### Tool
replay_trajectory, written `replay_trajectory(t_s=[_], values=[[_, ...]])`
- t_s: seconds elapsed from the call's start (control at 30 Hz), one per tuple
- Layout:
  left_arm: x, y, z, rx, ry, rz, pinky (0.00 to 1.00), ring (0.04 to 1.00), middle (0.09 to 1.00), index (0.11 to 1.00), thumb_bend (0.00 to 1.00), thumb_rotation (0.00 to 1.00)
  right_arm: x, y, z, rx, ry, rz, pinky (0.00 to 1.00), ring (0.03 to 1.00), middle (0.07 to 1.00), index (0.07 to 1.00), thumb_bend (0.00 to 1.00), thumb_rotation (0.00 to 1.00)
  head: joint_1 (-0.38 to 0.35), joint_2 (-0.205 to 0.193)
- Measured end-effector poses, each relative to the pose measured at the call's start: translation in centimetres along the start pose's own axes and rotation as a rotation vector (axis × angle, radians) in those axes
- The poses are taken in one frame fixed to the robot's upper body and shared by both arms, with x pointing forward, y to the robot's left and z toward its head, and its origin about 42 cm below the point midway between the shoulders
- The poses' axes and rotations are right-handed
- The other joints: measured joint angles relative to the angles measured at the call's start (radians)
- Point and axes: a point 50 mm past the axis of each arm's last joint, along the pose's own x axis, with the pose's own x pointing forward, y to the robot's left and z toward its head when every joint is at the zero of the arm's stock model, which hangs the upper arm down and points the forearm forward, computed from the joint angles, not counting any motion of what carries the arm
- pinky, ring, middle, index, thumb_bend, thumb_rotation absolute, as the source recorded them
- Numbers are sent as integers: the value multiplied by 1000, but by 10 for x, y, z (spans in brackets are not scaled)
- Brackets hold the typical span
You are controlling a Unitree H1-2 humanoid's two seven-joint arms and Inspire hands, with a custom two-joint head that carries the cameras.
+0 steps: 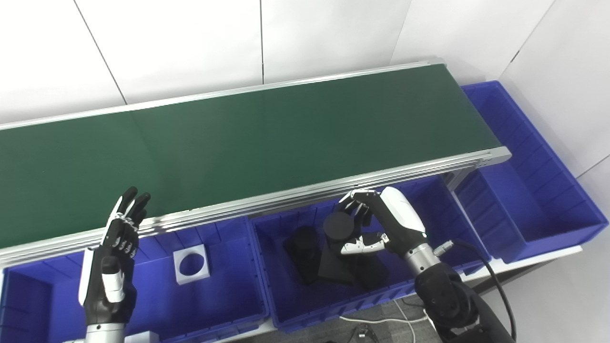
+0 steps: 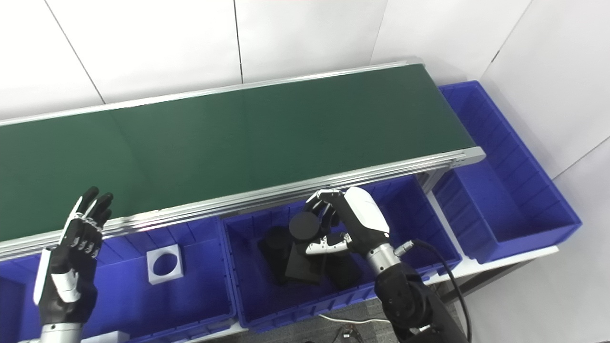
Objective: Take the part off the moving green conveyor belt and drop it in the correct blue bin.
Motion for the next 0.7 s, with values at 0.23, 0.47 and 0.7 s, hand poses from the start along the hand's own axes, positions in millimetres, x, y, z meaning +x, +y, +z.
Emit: replay_trajectory(t_s=[0.23, 0.47, 0.7], values=[[0, 1, 0, 0, -1, 3, 962, 943, 896, 926, 843, 1000, 4, 6, -6, -20, 17, 22, 318, 373, 464, 544, 511, 0, -2, -3], [2, 1, 1, 0, -5, 1, 961, 942, 895, 929, 836, 1000, 5, 7, -8, -40, 26, 28, 341, 394, 492, 529, 513, 0, 5, -11], [3, 1, 1, 0, -7, 2, 957, 939, 892, 928, 831, 1000, 7, 7, -8, -112, 14, 70, 580, 659, 698, 604, 829, 132, 8, -14]])
